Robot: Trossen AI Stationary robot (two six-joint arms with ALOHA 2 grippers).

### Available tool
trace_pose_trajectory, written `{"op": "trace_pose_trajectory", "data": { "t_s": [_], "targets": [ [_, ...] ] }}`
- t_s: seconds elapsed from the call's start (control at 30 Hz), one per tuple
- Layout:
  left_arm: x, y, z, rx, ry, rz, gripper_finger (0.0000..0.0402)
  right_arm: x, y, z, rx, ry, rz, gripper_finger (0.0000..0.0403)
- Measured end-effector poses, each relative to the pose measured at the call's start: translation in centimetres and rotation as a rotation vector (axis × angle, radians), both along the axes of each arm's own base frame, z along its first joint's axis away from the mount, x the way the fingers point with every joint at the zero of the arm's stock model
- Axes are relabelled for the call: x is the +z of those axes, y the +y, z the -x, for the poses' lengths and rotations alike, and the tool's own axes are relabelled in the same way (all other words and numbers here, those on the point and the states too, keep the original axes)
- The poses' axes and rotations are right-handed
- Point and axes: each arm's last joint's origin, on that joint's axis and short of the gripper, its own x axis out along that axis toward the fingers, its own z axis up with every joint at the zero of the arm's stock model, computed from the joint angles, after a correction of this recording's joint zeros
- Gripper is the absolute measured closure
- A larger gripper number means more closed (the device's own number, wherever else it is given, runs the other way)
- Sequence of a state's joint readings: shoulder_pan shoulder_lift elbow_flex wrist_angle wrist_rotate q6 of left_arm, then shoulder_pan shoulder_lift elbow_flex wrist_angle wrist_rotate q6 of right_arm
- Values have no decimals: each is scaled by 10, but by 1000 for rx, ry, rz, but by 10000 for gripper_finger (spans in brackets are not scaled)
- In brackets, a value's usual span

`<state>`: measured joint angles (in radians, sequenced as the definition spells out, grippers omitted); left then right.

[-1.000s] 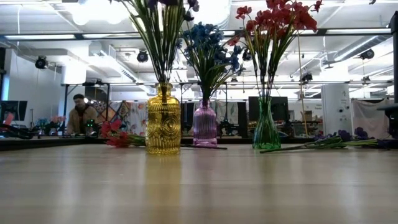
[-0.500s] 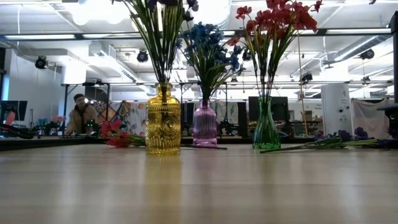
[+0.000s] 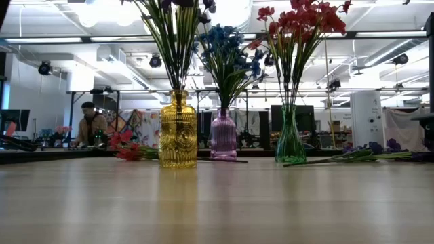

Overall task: Sort flowers into vase by color
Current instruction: Put the violet flowers into the yellow vase

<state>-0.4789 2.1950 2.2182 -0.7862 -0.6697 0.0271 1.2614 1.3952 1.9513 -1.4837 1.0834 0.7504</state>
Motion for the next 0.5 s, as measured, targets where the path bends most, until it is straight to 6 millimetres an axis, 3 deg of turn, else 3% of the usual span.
{"op": "trace_pose_trajectory", "data": {
  "t_s": [0.23,0.5],
  "targets": [
    [-42,27,-32,24,101,6,39,-26,-6,0,-73,-23,5,200],
    [-61,57,-50,-13,125,21,39,-52,-13,-6,-150,-61,-22,200]
  ]
}}
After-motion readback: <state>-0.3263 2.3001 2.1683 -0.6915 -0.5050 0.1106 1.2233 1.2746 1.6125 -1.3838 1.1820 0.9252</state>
